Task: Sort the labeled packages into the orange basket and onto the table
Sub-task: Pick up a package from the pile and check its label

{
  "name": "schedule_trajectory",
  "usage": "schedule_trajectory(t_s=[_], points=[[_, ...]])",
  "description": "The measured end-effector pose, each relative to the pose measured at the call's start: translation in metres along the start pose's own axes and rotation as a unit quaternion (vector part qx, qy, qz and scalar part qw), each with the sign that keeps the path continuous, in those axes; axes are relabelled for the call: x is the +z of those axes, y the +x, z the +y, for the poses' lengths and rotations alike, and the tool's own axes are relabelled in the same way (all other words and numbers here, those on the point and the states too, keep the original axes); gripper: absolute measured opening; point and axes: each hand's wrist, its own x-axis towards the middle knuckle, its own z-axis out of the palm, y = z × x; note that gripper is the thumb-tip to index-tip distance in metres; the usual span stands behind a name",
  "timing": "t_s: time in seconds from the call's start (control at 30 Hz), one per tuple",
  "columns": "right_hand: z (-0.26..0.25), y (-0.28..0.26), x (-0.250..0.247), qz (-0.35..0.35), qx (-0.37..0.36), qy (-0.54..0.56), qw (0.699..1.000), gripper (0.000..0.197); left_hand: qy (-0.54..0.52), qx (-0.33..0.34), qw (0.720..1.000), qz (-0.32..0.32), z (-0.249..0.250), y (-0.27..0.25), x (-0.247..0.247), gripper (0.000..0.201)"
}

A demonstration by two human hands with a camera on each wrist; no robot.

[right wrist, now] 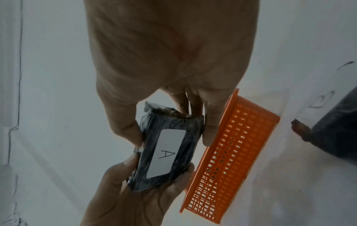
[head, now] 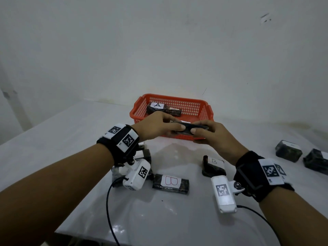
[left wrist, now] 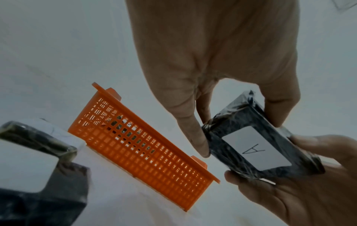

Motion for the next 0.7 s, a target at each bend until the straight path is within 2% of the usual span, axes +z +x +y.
schedule_trajectory(t_s=[0.2, 0.33, 0.53, 0.7], points=[[0.005, -0.001, -0.007, 0.033, -0.024, -0.019, 0.999, 0.022, -0.046, 0.004, 0.999, -0.016, 0.000, -0.004, 0.010, 0.034], [0.005, -0.005, -0.010, 0.000, 0.001, 0.031, 1.000, 0.026, -0.036, 0.017, 0.999, 0.010, -0.006, -0.003, 0.014, 0.032], [0.004, -0.011, -0.018, -0.006, -0.027, -0.040, 0.999, 0.037, -0.036, 0.022, 0.999, -0.002, -0.011, -0.005, 0.016, 0.038], [0.008, -0.011, -0.018, -0.011, -0.023, -0.007, 1.000, 0.045, -0.035, 0.029, 0.999, 0.026, -0.015, -0.005, 0.021, 0.041]])
